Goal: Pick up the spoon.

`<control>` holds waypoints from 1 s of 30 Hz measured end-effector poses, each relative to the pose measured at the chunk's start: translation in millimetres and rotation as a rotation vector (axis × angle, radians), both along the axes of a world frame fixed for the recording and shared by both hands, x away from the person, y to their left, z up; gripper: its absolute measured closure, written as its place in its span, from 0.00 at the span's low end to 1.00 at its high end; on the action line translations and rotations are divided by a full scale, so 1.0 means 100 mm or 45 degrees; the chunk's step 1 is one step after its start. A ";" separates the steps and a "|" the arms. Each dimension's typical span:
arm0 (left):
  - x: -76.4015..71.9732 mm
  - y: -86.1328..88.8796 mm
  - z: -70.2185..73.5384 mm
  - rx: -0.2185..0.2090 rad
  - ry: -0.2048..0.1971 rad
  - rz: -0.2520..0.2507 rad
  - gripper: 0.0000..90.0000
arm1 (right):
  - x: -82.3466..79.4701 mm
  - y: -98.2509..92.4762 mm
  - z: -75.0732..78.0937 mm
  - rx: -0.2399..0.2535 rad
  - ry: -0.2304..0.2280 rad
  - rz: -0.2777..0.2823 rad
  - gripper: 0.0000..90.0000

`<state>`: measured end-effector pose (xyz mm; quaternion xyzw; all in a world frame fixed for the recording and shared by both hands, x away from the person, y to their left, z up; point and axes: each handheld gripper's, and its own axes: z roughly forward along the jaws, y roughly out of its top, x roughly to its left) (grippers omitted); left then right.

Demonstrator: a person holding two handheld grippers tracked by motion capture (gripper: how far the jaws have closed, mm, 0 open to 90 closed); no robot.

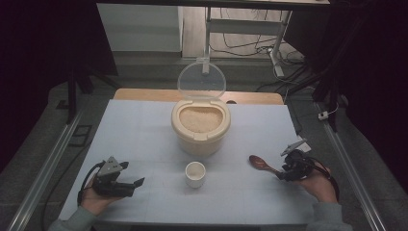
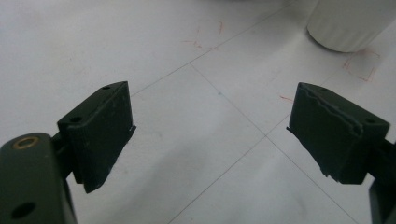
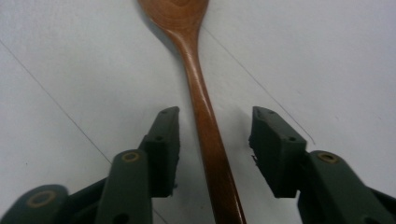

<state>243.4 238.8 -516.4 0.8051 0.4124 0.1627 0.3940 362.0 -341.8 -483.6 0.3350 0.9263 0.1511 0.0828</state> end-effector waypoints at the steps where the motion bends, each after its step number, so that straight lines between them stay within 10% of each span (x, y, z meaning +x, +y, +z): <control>1: 0.00 0.00 0.00 0.000 0.000 0.000 0.15 | 0.01 0.01 -0.01 -0.009 0.002 0.007 0.64; 13: 0.00 0.00 0.00 0.010 -0.001 -0.005 0.15 | 0.08 0.05 -0.04 -0.019 0.064 0.048 0.84; 30: -0.01 0.01 -0.01 0.013 -0.003 -0.003 0.15 | 0.03 0.10 -0.02 -0.067 -0.001 0.141 0.89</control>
